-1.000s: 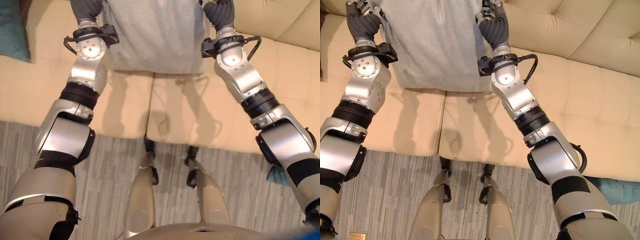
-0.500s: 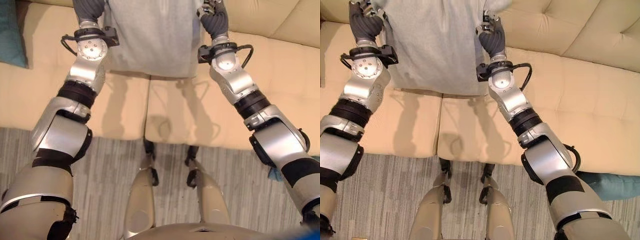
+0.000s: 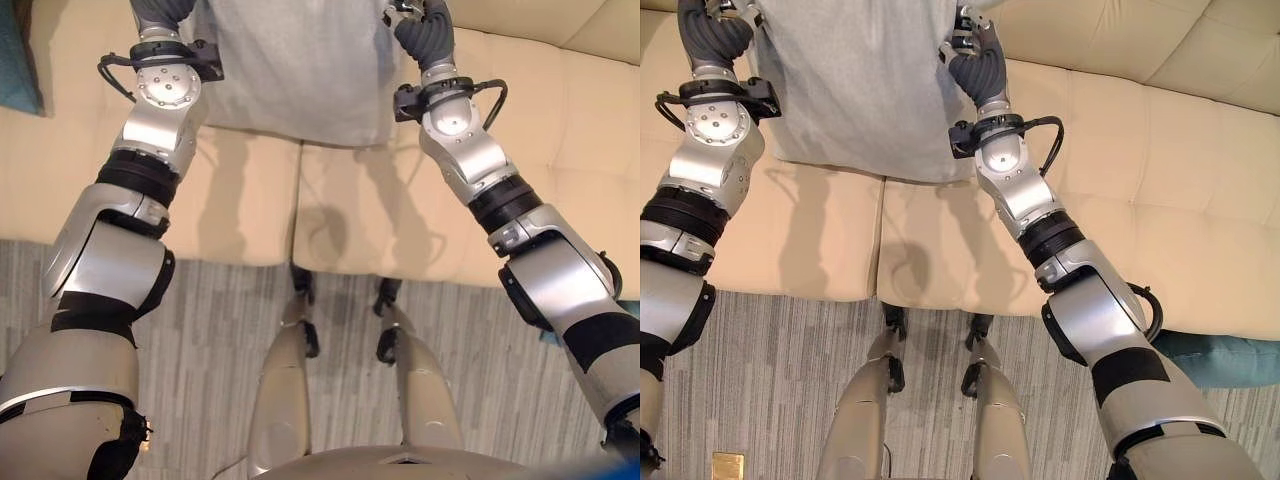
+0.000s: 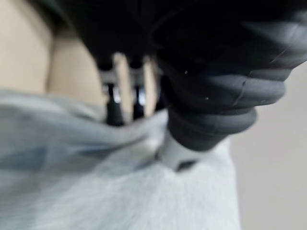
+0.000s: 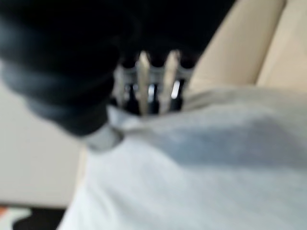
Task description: Pick up all the scattered cushions and arrange them neatly on the sofa.
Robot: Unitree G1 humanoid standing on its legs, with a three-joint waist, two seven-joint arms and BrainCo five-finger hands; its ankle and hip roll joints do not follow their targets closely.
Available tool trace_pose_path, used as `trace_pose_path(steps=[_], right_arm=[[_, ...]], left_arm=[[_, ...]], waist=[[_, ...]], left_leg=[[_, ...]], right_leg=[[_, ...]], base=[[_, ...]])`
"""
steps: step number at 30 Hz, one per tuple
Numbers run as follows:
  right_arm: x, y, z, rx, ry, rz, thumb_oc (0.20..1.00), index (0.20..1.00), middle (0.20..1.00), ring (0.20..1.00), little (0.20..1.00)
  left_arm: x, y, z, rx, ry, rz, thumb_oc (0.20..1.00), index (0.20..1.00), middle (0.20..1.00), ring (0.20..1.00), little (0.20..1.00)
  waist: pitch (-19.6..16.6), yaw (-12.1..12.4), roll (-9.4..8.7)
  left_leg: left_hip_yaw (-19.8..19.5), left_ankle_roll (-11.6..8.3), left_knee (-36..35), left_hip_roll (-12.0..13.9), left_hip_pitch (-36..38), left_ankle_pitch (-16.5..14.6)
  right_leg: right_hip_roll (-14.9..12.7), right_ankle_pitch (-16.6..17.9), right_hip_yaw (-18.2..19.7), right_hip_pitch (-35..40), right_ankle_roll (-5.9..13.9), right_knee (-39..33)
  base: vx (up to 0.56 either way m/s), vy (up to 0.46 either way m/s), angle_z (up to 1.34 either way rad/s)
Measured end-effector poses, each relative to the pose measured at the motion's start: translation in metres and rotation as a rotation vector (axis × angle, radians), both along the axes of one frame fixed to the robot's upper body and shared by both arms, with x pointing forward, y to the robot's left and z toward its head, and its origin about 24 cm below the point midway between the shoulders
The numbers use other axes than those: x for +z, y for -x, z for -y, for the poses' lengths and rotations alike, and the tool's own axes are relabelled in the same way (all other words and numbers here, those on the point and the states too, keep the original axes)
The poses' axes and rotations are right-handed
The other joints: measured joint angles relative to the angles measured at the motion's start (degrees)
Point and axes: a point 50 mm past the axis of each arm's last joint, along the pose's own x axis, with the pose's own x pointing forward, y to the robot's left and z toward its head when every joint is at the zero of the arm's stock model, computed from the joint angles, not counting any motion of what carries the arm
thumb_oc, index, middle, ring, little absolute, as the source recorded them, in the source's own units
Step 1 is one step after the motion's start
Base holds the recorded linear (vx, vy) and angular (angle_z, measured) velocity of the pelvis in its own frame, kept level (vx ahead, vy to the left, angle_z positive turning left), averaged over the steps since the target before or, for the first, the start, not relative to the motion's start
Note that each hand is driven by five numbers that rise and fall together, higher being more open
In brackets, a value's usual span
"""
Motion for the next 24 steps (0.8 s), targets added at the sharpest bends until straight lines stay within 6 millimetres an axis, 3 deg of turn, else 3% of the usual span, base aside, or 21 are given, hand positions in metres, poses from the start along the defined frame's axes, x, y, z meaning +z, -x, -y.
trace_pose_path(steps=[3,8,11,13,14,18,19,21,22,24], right_arm=[[0.006,0.0,0.002,-0.012,0.064,0.018,1.0,1.0,1.0,1.0,1.0],[0.008,-0.001,0.02,-0.047,0.237,0.05,1.0,1.0,1.0,1.0,1.0],[0.013,0.006,0.034,-0.062,0.372,0.104,1.0,1.0,1.0,1.0,1.0],[0.006,0.017,0.06,-0.086,0.451,0.135,1.0,1.0,1.0,1.0,1.0],[-0.012,0.02,0.082,-0.123,0.478,0.092,1.0,1.0,1.0,1.0,1.0],[-0.067,0.044,0.12,-0.121,0.463,-0.022,1.0,1.0,1.0,1.0,1.0],[-0.097,0.047,0.136,-0.143,0.488,-0.141,1.0,1.0,1.0,1.0,1.0],[-0.146,0.076,0.159,-0.144,0.395,-0.264,1.0,1.0,1.0,1.0,1.0],[-0.19,0.096,0.174,-0.164,0.38,-0.416,1.0,1.0,1.0,1.0,1.0],[-0.226,0.113,0.181,-0.158,0.379,-0.555,1.0,1.0,1.0,1.0,1.0]], left_arm=[[0.001,0.001,-0.003,-0.008,-0.022,-0.006,1.0,1.0,1.0,1.0,1.0],[0.018,0.014,-0.03,0.06,-0.132,0.021,1.0,1.0,1.0,1.0,1.0],[0.032,0.034,-0.053,0.099,-0.177,0.075,1.0,1.0,1.0,1.0,1.0],[0.023,0.058,-0.073,0.096,-0.189,0.12,1.0,1.0,1.0,1.0,1.0],[0.007,0.069,-0.086,0.113,-0.211,0.091,1.0,1.0,1.0,1.0,1.0],[-0.048,0.105,-0.122,0.159,-0.174,0.011,1.0,1.0,1.0,1.0,1.0],[-0.08,0.109,-0.133,0.181,-0.111,-0.073,1.0,1.0,1.0,1.0,1.0],[-0.148,0.13,-0.132,0.137,0.002,-0.201,1.0,1.0,1.0,1.0,1.0],[-0.207,0.15,-0.131,0.134,0.068,-0.385,1.0,1.0,1.0,1.0,1.0],[-0.254,0.168,-0.123,0.122,0.162,-0.526,1.0,1.0,1.0,1.0,1.0]], waist=[[0.0,0.0,0.01],[0.0,-0.1,0.01],[0.0,-0.2,0.02],[0.0,-0.2,0.06],[-0.1,0.1,0.1],[-1.0,0.0,0.34],[-1.3,0.1,0.66],[-4.0,-0.2,1.0],[-6.0,-0.4,1.14],[-7.1,-1.2,1.27]], left_leg=[[0.0,0.0,0.1,0.0,0.0,0.0],[0.4,-0.02,-0.2,-0.1,2.2,0.0],[0.9,-0.23,-0.4,0.0,4.0,-0.2],[1.1,-0.58,-0.7,0.0,6.1,-0.4],[1.1,-0.66,-1.4,-0.1,8.4,-0.5],[1.3,-2.59,-2.1,-0.3,12.9,-2.0],[1.3,-2.95,-2.5,-0.2,15.6,-2.4],[1.3,-3.05,-4.2,-0.5,19.4,-2.5],[1.4,-3.16,-5.7,-0.7,22.1,-2.6],[1.5,-2.88,-6.5,-0.8,24.5,-2.4]], right_leg=[[-0.1,0.2,0.0,0.0,0.0,0.1],[-0.1,0.2,0.2,1.9,0.03,0.1],[0.0,0.2,0.4,3.4,0.05,-0.1],[0.0,-0.1,0.6,5.5,0.39,-0.3],[-0.1,-0.3,0.6,7.4,0.71,-0.4],[-0.2,-1.2,0.9,11.2,1.77,-0.5],[0.0,-1.5,0.7,14.0,2.06,-1.0],[-0.2,-2.6,0.2,17.1,2.54,-1.1],[-0.2,-3.1,0.1,19.2,3.12,-1.3],[-0.2,-3.6,0.0,21.2,3.41,-1.5]], base=[[0.01,0.002,0.0],[0.01,-0.005,-0.02],[0.04,-0.013,-0.05],[0.06,-0.011,-0.03],[0.11,-0.038,-0.04],[0.09,-0.037,-0.06],[0.06,-0.077,-0.01],[0.04,-0.062,0.03],[-0.02,-0.066,0.0],[-0.03,-0.049,-0.01]])
